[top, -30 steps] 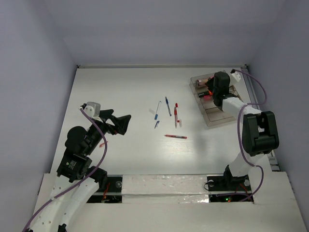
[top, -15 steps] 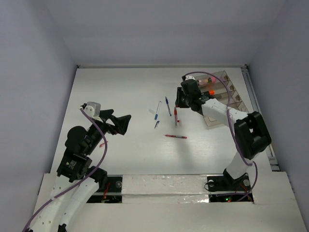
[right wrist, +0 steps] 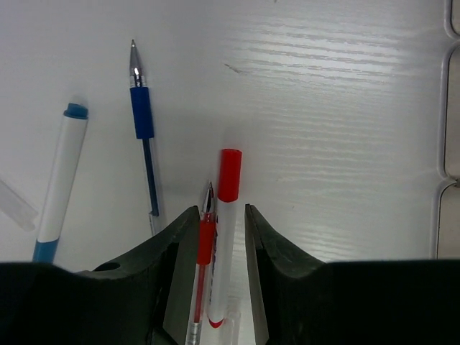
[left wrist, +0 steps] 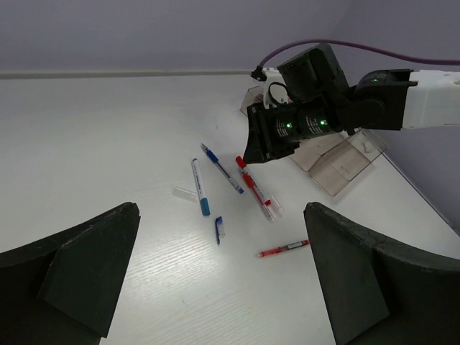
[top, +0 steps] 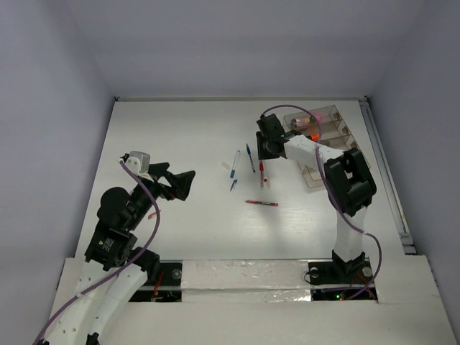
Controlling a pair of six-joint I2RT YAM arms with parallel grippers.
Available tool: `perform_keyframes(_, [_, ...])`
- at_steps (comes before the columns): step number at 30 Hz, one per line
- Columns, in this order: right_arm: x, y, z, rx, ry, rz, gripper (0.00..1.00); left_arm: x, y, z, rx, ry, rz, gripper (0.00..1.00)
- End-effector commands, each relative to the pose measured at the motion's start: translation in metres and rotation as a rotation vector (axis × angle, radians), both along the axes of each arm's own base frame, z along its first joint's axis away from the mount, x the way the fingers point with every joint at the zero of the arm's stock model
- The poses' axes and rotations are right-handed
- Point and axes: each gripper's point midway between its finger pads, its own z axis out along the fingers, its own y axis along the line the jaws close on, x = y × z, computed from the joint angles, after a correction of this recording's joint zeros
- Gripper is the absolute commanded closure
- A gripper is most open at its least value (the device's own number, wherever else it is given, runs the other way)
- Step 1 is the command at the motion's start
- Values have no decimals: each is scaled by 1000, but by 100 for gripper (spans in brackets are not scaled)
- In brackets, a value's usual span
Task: Sort the stationery into containers
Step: Pick up the pen from the center of the board.
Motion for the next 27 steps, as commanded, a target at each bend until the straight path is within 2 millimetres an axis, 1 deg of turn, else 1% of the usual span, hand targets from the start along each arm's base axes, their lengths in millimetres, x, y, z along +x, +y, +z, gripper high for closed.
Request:
perform_keyframes(1, [15,-3,13,-44,-43,-19,63,-2,-1,27,-26,-66,-13,1])
perform_keyframes(8, [23,-1,-5,-70,-21,-31,66,-2,-2,26,-26,-65,-14,1])
perform_keyframes(11, [25,-4,-8,-87,-22,-42,68,-2,-2,26,-26,-65,-14,1])
perform_keyframes(16, [24,-9,-19,-120,-3,-51,71,-2,-1,26,-26,-65,-14,1])
perform_keyframes(24, [21,-14,-28,-156,19,-54,76,-2,-1,27,-26,-66,-13,1])
perform_keyframes(25, [21,-14,-28,-157,19,-53,77,-2,-1,27,-26,-66,-13,1])
perform_keyframes(26, [21,-14,-30,-156,21,-57,91,-2,-1,27,-26,-66,-13,1])
perform_keyframes(27, [22,-14,-29,-156,20,-57,100,-2,-1,27,-26,-66,-13,1])
